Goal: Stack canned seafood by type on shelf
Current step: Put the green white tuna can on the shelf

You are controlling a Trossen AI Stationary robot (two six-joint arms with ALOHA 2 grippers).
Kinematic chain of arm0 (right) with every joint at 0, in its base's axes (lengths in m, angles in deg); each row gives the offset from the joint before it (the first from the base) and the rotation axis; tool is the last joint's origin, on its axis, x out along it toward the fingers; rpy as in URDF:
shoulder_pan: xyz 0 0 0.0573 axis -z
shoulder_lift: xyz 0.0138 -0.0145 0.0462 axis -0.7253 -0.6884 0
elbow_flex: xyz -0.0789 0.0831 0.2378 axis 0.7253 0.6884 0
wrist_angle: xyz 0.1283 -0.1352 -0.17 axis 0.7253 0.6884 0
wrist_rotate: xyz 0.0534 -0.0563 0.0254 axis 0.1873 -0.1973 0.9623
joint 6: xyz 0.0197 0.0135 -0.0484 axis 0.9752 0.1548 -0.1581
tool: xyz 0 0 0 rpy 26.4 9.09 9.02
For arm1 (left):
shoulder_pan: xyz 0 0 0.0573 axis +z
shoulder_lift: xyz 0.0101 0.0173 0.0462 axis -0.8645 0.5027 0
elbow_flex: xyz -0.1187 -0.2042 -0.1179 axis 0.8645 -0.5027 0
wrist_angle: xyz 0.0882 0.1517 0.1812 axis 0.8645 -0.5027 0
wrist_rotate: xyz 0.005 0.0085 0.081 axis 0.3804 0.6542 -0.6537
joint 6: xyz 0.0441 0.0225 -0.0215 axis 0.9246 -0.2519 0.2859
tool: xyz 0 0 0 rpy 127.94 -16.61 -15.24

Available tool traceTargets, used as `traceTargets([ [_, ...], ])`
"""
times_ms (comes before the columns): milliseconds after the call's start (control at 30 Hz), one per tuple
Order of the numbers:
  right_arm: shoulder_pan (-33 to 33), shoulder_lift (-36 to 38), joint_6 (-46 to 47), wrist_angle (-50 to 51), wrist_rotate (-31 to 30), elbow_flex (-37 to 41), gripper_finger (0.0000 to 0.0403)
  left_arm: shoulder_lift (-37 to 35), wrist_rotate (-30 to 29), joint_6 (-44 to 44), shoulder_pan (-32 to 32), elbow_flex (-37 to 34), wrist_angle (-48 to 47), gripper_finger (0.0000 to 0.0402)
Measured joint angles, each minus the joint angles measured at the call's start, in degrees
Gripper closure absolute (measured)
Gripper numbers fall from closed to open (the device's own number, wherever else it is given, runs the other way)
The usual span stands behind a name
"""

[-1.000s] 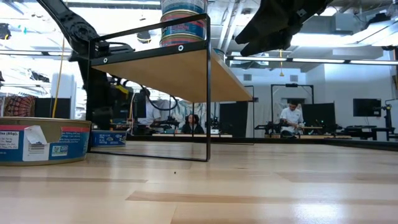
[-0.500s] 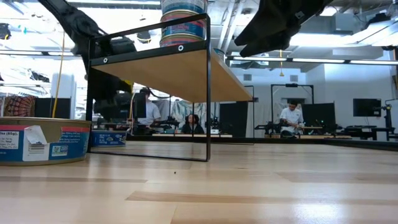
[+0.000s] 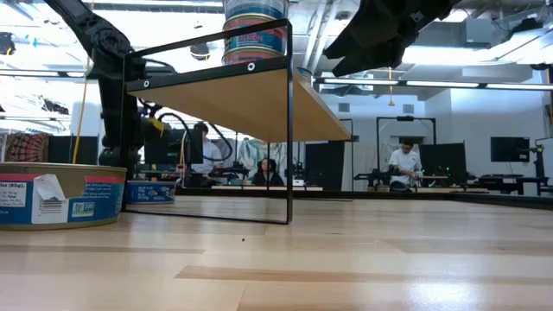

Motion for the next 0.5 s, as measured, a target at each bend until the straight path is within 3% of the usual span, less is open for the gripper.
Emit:
traceTargets([
  [100, 0.33, 0.0, -0.18, -0.02, 0.0, 0.0, 0.0117, 2.1, -6.15, 2.42, 0.05, -0.59, 3.98, 0.0214],
  [333, 1.32, 0.0, -0.2, 0.07, 0.0, 0.0, 0.0117, 7.93, -13.04, 9.18, 0.0, -2.47, 17.47, 0.021],
  [500, 1.16, 0.0, -0.24, 0.13, 0.02, 0.0, 0.0117, 8.66, -21.77, 8.77, -0.63, -1.83, 17.59, 0.0215],
])
